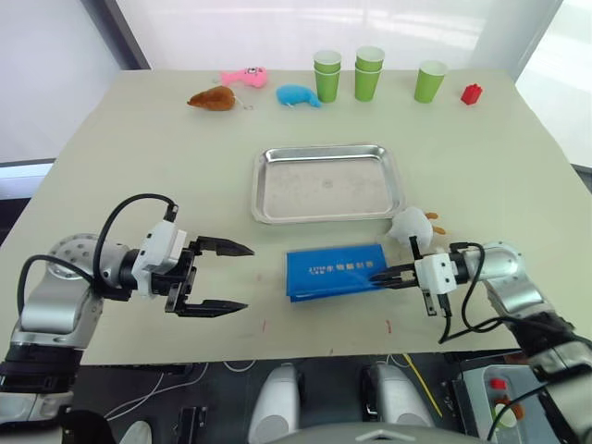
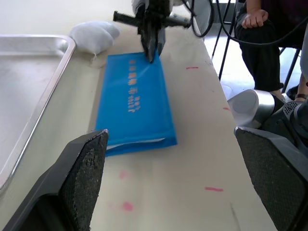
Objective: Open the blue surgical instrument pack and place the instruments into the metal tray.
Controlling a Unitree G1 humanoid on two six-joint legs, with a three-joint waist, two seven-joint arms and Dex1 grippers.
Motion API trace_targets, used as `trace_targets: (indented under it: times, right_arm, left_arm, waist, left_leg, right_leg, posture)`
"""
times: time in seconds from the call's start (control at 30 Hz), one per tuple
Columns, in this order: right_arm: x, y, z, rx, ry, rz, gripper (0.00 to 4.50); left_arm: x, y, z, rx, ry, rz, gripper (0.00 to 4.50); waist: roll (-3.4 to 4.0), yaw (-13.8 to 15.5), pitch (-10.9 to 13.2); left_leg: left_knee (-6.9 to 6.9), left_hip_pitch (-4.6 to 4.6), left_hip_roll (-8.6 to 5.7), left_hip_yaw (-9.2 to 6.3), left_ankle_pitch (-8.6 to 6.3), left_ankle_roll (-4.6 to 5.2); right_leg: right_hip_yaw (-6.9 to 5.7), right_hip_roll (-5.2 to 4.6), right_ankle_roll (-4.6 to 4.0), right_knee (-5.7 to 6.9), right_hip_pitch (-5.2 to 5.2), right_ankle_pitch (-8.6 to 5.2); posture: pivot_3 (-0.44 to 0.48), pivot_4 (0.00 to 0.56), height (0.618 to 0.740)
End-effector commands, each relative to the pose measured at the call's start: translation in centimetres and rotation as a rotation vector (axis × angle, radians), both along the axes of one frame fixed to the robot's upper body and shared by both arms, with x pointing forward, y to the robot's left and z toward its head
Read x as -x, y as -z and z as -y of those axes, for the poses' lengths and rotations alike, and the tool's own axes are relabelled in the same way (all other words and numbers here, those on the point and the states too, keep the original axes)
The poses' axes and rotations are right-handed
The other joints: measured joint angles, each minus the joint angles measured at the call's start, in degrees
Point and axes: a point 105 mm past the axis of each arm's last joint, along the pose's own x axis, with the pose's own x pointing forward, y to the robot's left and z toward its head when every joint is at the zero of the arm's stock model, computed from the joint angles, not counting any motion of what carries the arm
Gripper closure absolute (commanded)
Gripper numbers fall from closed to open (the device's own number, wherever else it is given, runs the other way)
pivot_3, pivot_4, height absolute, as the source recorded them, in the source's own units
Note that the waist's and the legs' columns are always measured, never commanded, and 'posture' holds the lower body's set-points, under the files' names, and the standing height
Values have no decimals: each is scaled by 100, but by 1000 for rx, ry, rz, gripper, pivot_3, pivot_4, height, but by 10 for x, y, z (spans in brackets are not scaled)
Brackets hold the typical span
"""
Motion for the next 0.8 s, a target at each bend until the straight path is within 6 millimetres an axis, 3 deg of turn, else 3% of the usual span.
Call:
trace_targets:
  times: [0.03,0.23,0.43,0.63,0.8]
  right_arm:
    - [11,-26,-5,-78,1,-183,4458]
    - [6,-43,-1,-68,17,-395,4458]
    - [-18,-45,-2,-60,60,-437,4458]
    - [-32,-51,-3,-95,66,-490,4458]
    - [-39,-49,-6,-103,84,-544,4458]
  left_arm:
    - [12,-6,6,25,84,-2,0]
    - [9,-4,17,56,84,32,0]
    - [0,1,27,78,85,45,0]
    - [-17,-3,43,205,64,46,0]
    - [-26,13,53,252,75,3,0]
  waist:
    - [-1,-8,0]
    - [-1,2,2]
    - [-4,2,4]
    - [-4,3,4]
    - [-4,-3,4]
  left_leg:
    - [0,0,0,0,0,0]
    - [1,0,1,-1,0,0]
    - [3,-4,0,-5,0,0]
    - [23,-73,1,-14,1,0]
    - [25,-76,-1,-17,1,0]
  right_leg:
    - [0,0,0,0,0,0]
    - [-1,1,0,1,-1,0]
    - [-2,6,1,0,-2,1]
    - [-6,8,1,6,-55,4]
    - [-9,8,1,5,-55,5]
  posture:
    - [0,150,740]
    - [0,150,740]
    - [0,150,740]
    - [0,150,740]
    - [0,150,740]
